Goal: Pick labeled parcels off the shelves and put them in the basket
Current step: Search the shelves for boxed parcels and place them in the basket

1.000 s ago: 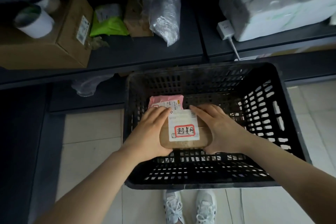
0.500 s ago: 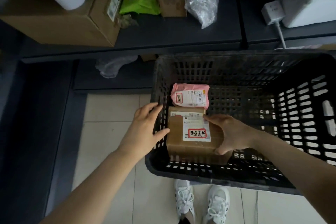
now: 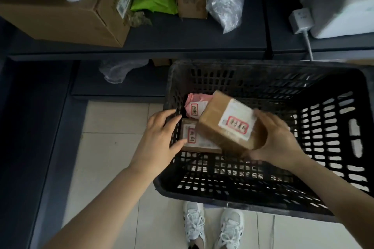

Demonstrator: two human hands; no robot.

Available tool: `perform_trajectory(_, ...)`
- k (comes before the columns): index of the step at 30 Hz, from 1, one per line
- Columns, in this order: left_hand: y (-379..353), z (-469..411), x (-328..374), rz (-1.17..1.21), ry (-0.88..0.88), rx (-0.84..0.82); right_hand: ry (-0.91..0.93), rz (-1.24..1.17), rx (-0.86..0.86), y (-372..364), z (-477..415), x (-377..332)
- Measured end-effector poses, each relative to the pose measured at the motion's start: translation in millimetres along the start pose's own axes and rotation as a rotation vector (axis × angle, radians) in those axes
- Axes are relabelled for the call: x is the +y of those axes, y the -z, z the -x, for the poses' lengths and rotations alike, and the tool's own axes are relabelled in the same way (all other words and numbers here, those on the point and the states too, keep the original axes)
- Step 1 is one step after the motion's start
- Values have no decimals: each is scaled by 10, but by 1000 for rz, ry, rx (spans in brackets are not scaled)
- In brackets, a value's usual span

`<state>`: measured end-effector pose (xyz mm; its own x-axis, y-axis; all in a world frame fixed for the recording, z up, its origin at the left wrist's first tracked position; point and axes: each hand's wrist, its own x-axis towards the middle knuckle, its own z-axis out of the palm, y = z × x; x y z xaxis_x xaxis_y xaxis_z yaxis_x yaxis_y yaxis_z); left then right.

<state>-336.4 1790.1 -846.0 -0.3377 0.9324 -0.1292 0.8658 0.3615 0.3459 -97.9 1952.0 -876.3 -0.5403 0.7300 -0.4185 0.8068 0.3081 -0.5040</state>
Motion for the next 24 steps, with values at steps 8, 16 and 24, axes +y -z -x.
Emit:
perform_trajectory(8, -163, -294, 256, -114, -57, -12, -680, -236, 211, -330, -86, 135)
perform_trajectory(16, -224, -356, 124, -251, -127, -51, -574, -187, -49, -839, -452, 3)
perform_trajectory(24, 42, -347, 122, -283, -131, -42, -469, -104, -103, -561, -331, 67)
